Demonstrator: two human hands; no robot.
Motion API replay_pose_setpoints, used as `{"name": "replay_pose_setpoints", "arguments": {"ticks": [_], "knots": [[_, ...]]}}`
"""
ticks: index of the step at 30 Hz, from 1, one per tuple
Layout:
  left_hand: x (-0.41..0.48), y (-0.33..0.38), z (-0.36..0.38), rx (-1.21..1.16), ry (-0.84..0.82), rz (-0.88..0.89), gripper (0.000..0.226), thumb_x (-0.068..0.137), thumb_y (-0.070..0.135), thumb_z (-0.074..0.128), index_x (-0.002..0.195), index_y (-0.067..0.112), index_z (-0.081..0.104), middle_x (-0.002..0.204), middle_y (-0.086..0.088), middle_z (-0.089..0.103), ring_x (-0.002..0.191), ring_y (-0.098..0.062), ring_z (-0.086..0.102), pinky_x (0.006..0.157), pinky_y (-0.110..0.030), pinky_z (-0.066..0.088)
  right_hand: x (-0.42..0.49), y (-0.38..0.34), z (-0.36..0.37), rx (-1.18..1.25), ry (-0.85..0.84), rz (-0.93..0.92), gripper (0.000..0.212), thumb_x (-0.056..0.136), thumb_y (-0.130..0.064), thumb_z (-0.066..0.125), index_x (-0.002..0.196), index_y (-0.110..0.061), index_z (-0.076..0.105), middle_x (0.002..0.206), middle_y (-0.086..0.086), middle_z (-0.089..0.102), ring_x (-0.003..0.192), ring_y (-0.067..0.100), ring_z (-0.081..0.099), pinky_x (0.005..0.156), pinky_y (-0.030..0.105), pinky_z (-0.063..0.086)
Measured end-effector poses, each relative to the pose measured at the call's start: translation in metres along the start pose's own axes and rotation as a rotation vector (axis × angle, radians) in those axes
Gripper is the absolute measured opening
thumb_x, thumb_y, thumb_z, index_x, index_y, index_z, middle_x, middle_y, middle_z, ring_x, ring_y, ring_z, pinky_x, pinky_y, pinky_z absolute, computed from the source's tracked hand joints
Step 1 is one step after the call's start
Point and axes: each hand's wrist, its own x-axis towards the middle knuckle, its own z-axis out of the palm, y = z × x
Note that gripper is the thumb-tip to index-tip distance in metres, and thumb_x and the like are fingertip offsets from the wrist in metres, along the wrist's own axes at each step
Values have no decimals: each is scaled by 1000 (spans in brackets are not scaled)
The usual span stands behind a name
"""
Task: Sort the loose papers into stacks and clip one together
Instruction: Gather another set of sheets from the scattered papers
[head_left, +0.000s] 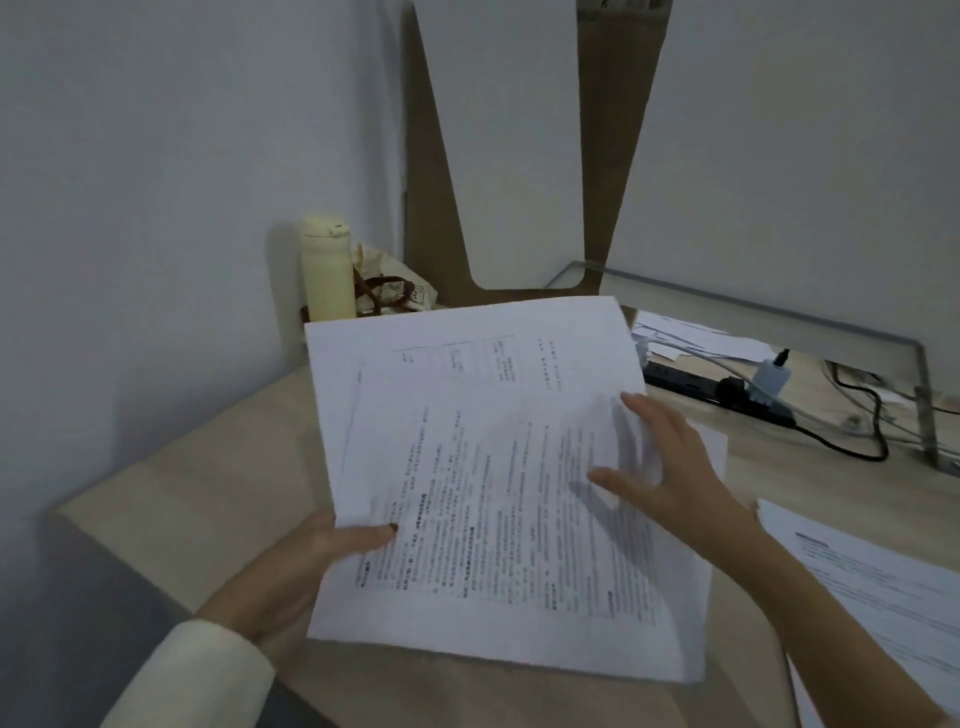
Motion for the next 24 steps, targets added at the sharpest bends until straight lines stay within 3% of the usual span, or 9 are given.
{"name": "replay_pose_setpoints", "arguments": {"ticks": [2,4,6,8,10,12,15,20,24], "knots": [[2,8,-5,90,-67,-37,85,41,42,89,117,16,62,116,-7,69,106,-25,66,91,-37,51,6,-8,7,-102,-68,-63,94,72,-45,70,146,-25,16,154,-4,17,141,18,15,115,39,18],[3,12,-5,133,-90,-53,84,41,44,89,116,17,62,114,-6,70,104,-24,67,82,-31,55,11,-13,10,-124,-126,-41,92,72,-46,71,145,-27,19,148,-3,29,136,17,23,111,37,25],[3,13,-6,183,-104,-67,83,40,47,88,115,18,63,112,-7,71,102,-26,67,81,-33,55,16,-14,15,-142,-205,-1,71,75,-43,69,136,-25,37,132,-1,47,121,17,39,96,31,36],[1,14,-7,201,-90,-82,82,38,50,87,111,18,66,108,-8,72,99,-27,68,77,-34,56,18,-13,19,-100,-273,13,36,82,-35,65,111,-17,57,112,4,61,101,22,55,78,25,41],[1,13,-8,153,-58,-91,72,47,54,83,107,17,69,105,-8,73,95,-26,69,72,-30,57,16,-10,18,-4,-277,12,15,88,-27,59,90,-12,60,93,8,64,85,25,58,68,23,39],[3,9,-6,84,10,-81,48,75,48,65,109,14,67,103,-6,74,94,-23,70,73,-29,58,15,-5,11,31,-201,16,14,91,-23,55,78,-17,54,78,1,58,72,19,54,62,20,36],[6,4,-4,89,85,-110,31,94,31,43,110,15,64,95,-4,76,88,-21,72,65,-33,59,13,13,-2,108,-35,100,9,94,-20,50,89,-14,55,82,0,61,74,17,58,59,22,39],[13,-5,-2,164,138,-98,24,95,22,45,111,11,60,95,-10,75,88,-21,72,64,-33,58,4,46,-8,297,45,307,16,95,-15,46,105,-17,58,94,8,67,80,25,63,65,30,48],[22,-12,10,155,211,-43,21,94,17,48,110,9,59,95,-13,72,79,-18,72,57,-29,57,-6,69,-14,792,155,595,16,94,-9,45,102,-10,58,91,11,68,75,27,64,63,35,51]]}}
